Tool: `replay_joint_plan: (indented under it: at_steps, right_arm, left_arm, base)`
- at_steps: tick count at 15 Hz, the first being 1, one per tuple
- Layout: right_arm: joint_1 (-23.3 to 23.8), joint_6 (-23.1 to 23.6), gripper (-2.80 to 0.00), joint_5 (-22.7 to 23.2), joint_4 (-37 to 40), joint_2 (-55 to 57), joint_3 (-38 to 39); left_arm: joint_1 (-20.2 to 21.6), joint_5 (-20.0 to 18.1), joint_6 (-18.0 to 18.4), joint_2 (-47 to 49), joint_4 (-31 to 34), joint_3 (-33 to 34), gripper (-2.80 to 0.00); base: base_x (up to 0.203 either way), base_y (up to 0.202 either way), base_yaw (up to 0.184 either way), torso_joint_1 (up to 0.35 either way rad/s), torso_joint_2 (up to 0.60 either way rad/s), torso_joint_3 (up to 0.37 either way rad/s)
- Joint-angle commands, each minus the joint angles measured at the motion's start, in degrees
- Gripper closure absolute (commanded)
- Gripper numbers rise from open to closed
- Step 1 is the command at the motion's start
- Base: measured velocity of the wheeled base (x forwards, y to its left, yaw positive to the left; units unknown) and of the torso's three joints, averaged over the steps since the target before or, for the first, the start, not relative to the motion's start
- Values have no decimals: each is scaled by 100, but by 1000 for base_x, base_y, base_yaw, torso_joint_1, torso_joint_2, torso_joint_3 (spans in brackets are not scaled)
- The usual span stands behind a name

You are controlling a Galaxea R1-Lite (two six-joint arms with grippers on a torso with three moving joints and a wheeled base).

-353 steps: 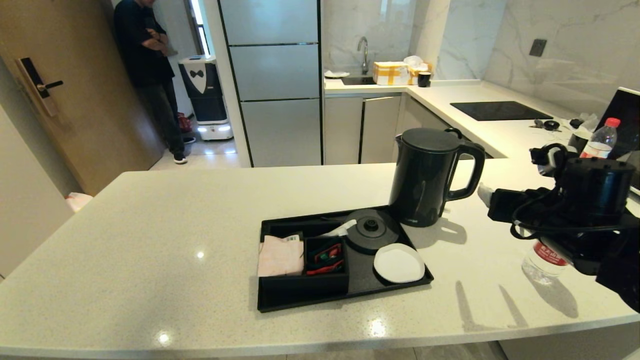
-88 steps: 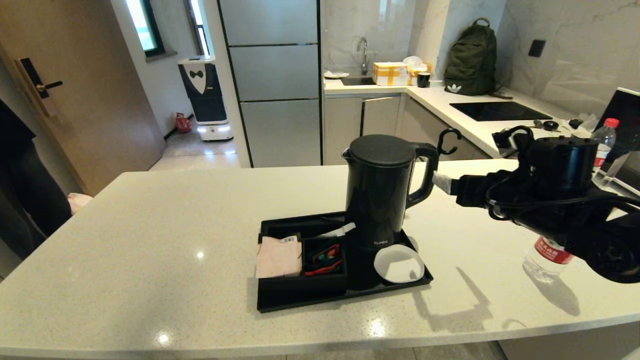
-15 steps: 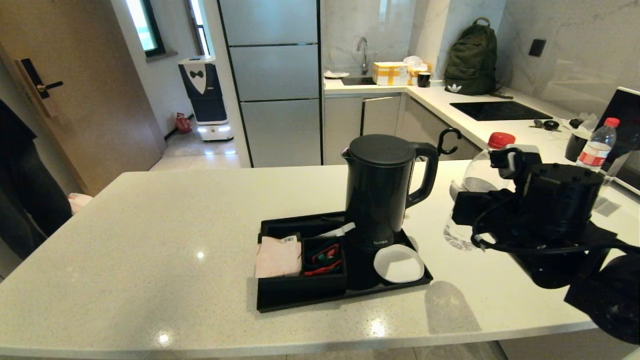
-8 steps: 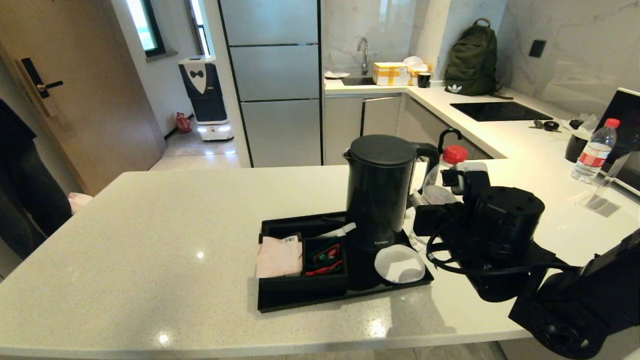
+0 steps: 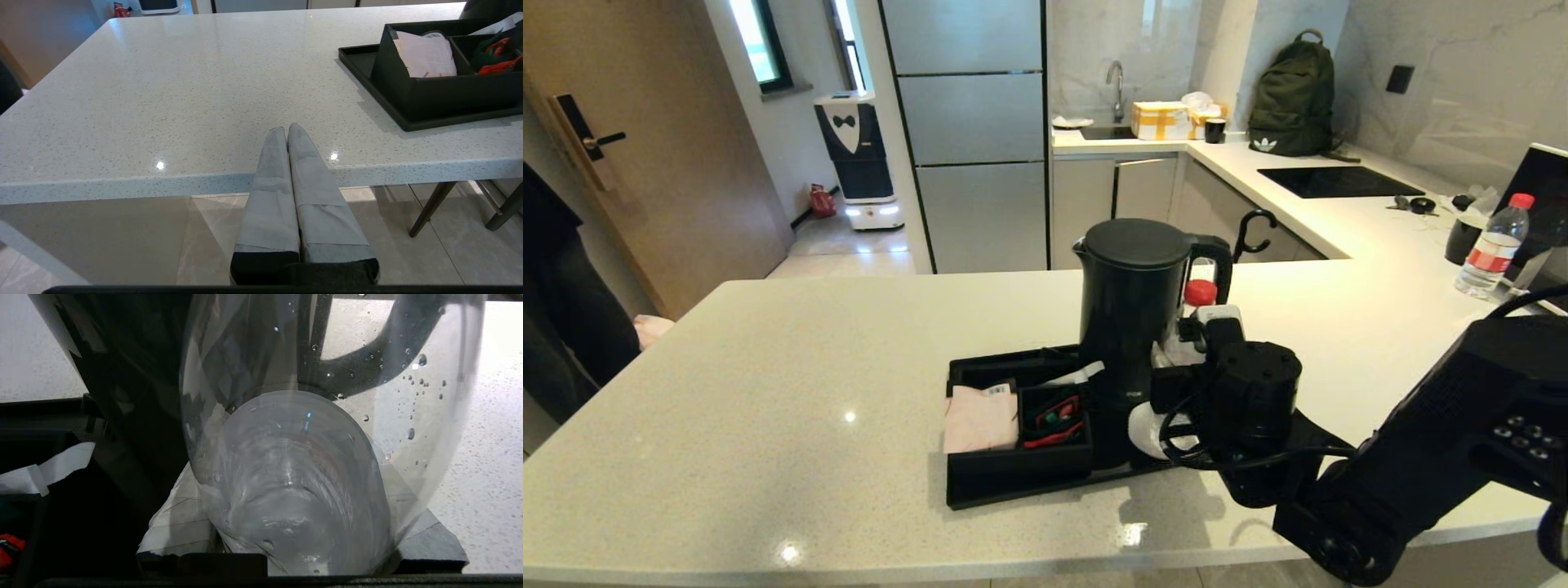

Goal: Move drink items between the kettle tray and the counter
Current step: Return the bottled water to its original position

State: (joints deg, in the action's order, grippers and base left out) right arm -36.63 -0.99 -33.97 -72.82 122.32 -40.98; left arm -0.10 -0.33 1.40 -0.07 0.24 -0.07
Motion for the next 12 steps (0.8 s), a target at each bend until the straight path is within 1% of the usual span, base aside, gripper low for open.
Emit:
replay_joint_plan:
  at_steps: [1, 12]
  right_arm:
    - [-98, -6, 0, -64, -32, 269, -89]
    - [-169, -76, 0, -251, -21, 249, -33]
  left_arm:
    - [1, -2, -8, 7, 2, -1, 0]
    - [1, -2, -8, 7, 2, -1, 0]
  base:
    - [0, 0, 0, 0, 0, 0]
    - [0, 0, 0, 0, 0, 0]
